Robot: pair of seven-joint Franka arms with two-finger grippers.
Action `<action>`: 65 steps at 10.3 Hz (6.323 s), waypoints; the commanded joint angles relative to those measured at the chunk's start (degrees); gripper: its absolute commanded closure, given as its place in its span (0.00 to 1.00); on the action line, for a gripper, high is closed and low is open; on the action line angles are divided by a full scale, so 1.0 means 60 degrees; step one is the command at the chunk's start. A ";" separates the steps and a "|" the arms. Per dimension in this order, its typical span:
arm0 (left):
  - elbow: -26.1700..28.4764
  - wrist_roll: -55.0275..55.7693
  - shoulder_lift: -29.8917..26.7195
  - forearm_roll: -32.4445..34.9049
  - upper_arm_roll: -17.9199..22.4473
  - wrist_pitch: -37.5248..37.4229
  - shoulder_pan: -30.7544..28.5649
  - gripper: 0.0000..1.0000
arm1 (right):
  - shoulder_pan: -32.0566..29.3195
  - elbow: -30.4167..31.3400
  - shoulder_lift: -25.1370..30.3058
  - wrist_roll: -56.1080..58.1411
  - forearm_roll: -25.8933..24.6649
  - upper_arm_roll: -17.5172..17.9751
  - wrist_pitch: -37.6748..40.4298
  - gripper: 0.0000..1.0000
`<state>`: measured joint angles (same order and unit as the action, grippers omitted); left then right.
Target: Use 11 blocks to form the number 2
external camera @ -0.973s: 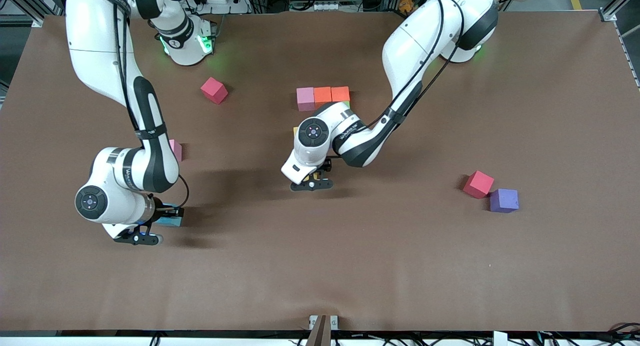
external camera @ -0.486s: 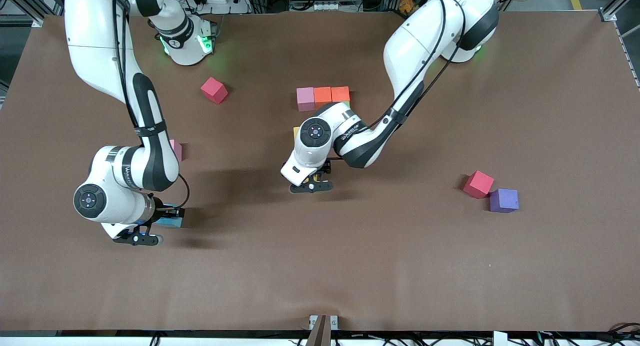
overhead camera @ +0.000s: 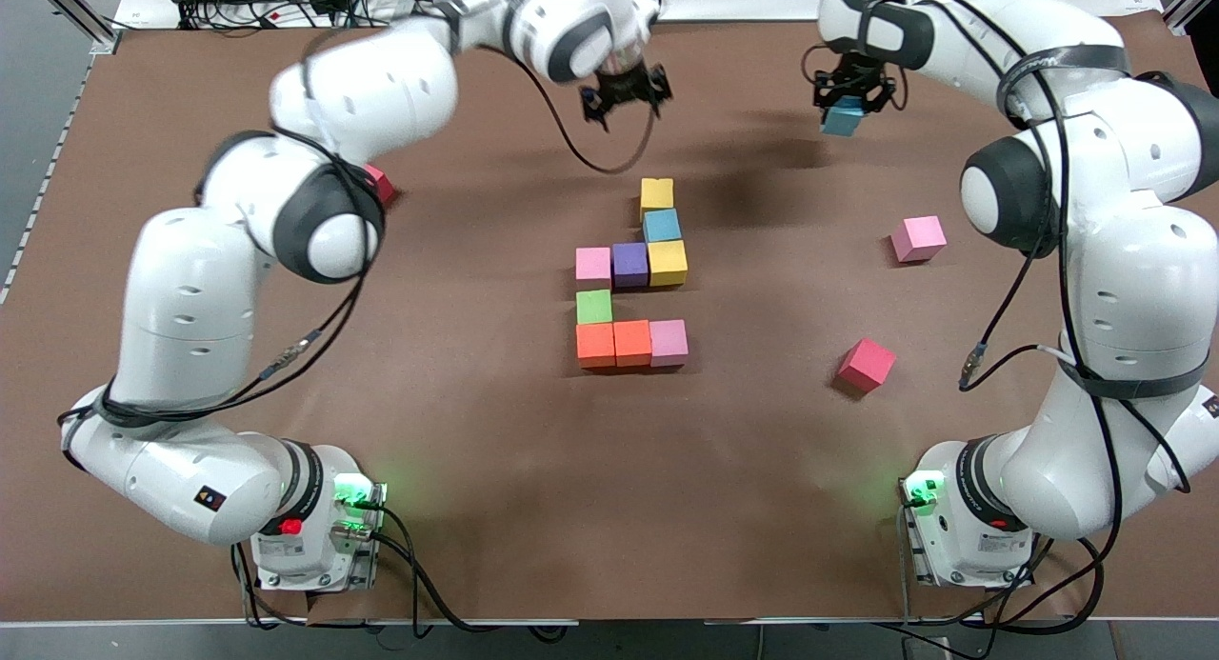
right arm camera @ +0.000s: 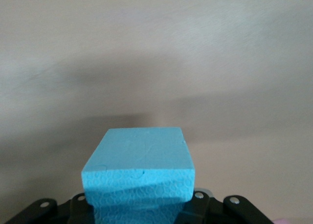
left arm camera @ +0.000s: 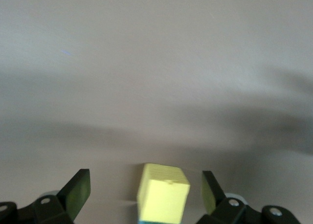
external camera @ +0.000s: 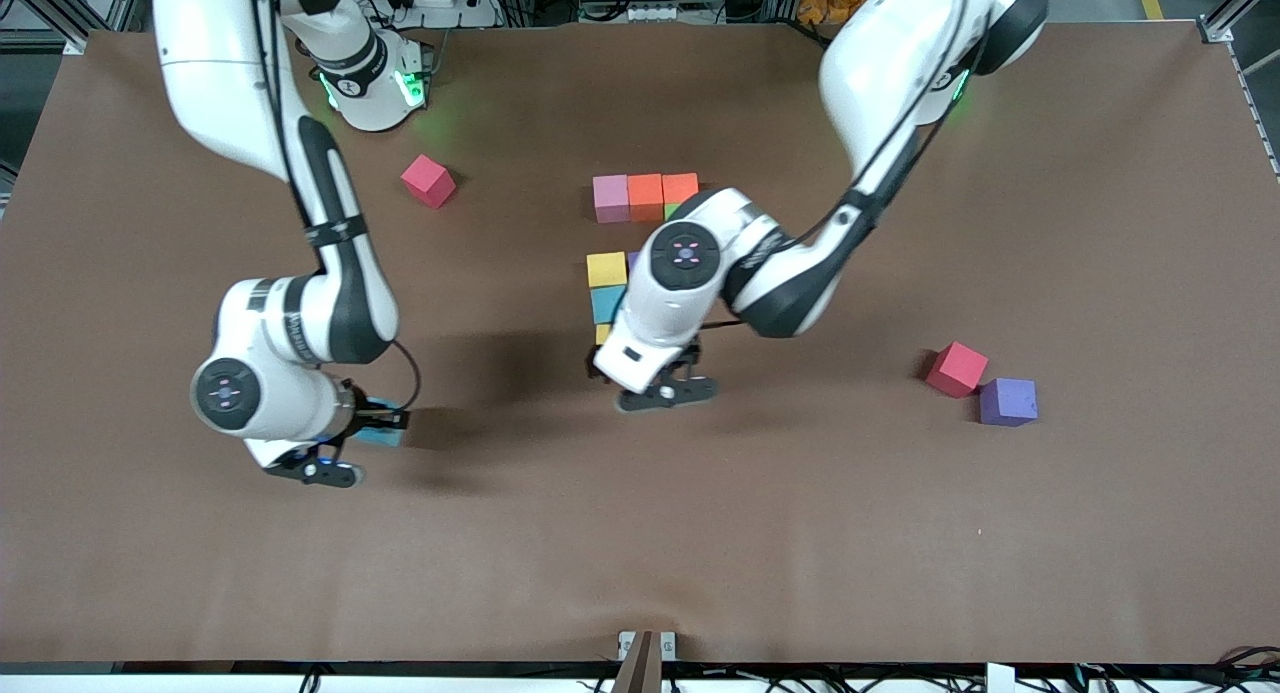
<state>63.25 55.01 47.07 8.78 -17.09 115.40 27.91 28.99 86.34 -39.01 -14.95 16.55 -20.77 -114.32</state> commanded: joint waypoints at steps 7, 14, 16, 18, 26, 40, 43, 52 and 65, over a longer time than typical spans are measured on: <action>0.5588 -0.5706 -0.4674 0.0174 0.0021 -0.0538 -0.4063 0.00 | 0.3633 -0.0312 0.0129 -0.5794 0.1283 0.0005 -0.0003 1.00; 0.8559 -0.8708 -0.5238 0.1333 0.0021 0.2605 -0.6040 0.00 | 0.4281 -0.1688 -0.1158 -1.1621 0.1769 0.0968 -0.1815 1.00; 0.8867 -0.9065 -0.5048 0.1407 0.0021 0.3163 -0.6146 0.00 | 0.4338 -0.2243 -0.1772 -1.2795 0.1754 0.1074 -0.2186 1.00; 0.8956 -0.9518 -0.4682 0.2078 0.0021 0.3515 -0.6204 0.00 | 0.4295 -0.2451 -0.2096 -1.4259 0.1754 0.1074 -0.2201 1.00; 0.9322 -0.9899 -0.3933 0.2096 0.0006 0.4599 -0.6674 0.00 | 0.4192 -0.2363 -0.2537 -1.4896 0.1682 0.1074 -0.2260 1.00; 0.9425 -1.0911 -0.3334 0.2081 -0.0140 0.4820 -0.6937 0.00 | 0.4134 -0.2364 -0.2713 -1.6200 0.1432 0.1045 -0.2304 1.00; 0.9425 -1.0926 -0.3303 0.2081 -0.0140 0.4820 -0.6937 0.00 | 0.4119 -0.2364 -0.2698 -1.6185 0.1242 0.1045 -0.2289 1.00; 0.9308 -1.1541 -0.3113 0.2067 -0.0126 0.4805 -0.7187 0.12 | 0.4089 -0.2349 -0.2669 -1.6200 0.1212 0.1001 -0.2392 0.83; 0.7112 -1.0548 -0.3098 -0.0144 -0.0726 0.3048 -0.6967 0.66 | 0.4105 -0.2437 -0.2230 -1.6112 0.0539 0.0942 -0.1558 0.00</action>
<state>107.82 -10.48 27.96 9.77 -21.27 135.00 -14.12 54.04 71.56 -53.93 -110.93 21.05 -15.28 -125.14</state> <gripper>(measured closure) 0.392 0.000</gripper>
